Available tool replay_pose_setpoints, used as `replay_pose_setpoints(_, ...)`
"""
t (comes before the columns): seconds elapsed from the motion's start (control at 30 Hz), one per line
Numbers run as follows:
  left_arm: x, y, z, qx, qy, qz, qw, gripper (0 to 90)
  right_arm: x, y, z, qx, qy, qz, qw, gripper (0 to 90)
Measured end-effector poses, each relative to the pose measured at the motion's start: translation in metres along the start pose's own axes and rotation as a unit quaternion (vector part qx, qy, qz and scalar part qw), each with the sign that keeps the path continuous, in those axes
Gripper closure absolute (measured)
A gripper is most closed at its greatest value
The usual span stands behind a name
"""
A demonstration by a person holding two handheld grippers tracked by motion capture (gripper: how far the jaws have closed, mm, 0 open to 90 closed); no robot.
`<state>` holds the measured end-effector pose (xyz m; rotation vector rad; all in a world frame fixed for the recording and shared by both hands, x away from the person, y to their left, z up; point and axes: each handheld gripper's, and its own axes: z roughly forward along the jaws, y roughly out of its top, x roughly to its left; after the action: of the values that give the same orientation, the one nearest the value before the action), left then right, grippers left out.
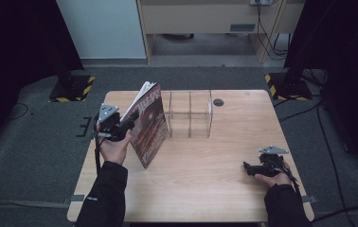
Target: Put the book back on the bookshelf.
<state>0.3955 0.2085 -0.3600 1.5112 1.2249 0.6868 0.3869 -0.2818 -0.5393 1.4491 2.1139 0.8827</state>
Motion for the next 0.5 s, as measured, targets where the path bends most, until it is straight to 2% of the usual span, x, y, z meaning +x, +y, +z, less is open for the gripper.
replay_pose_setpoints(0.1,-0.006,0.002,0.006,-0.009,0.013,0.007,0.9998,83.6,0.000,0.000,0.000,0.000,0.000,0.000,1.0000,2.1)
replay_pose_setpoints(0.27,-0.004,0.004,0.018,-0.024,0.024,-0.012,0.9994,83.6,0.000,0.000,0.000,0.001,0.001,-0.003,1.0000,2.2)
replay_pose_setpoints(0.43,-0.002,0.006,0.028,-0.039,0.043,-0.011,0.9983,83.6,0.000,0.000,0.000,0.001,0.003,-0.005,1.0000,2.1)
replay_pose_setpoints(0.5,-0.001,0.007,0.032,-0.044,0.048,-0.017,0.9977,83.6,0.000,0.000,0.000,0.001,0.003,-0.004,1.0000,2.1)
